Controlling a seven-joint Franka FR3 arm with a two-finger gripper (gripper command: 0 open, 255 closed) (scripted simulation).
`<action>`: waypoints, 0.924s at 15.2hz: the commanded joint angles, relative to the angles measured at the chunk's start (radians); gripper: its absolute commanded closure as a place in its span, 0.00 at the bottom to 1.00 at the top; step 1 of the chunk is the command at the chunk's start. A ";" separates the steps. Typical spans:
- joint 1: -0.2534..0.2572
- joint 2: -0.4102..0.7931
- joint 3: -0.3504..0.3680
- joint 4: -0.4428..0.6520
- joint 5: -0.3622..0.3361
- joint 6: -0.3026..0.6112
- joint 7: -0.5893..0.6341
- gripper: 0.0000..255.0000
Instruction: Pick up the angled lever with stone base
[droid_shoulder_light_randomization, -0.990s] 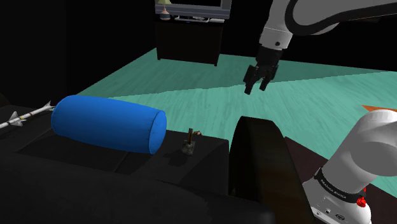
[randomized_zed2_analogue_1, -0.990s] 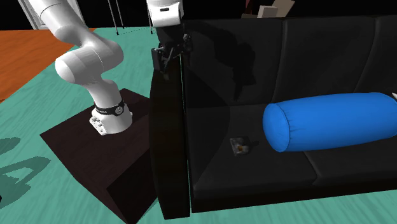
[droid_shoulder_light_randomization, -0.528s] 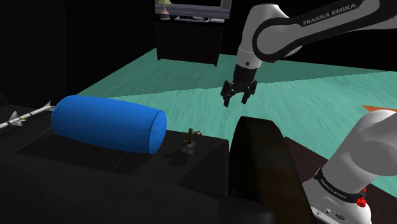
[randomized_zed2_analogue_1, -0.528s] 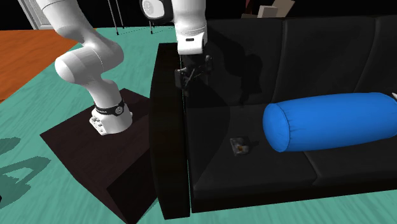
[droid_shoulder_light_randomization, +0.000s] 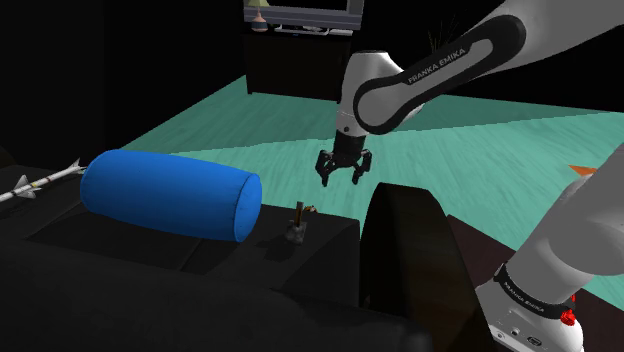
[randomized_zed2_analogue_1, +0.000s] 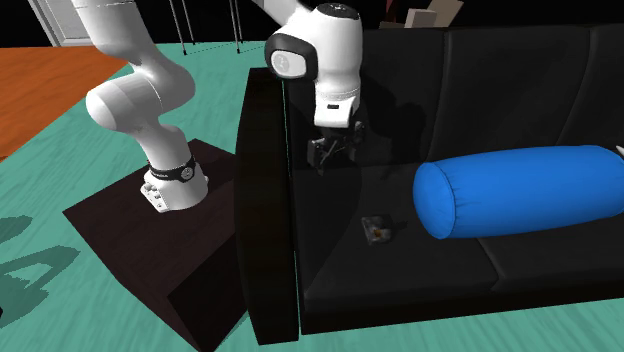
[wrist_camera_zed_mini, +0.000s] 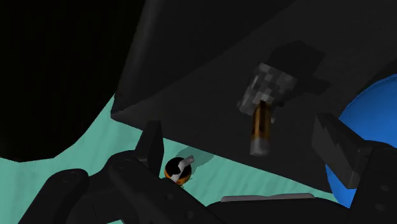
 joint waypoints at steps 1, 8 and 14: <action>-0.004 0.094 0.013 0.045 -0.031 0.046 0.074 0.00; 0.034 0.393 -0.011 0.223 -0.147 0.149 0.311 0.00; 0.096 0.637 -0.072 0.422 -0.195 0.182 0.462 0.00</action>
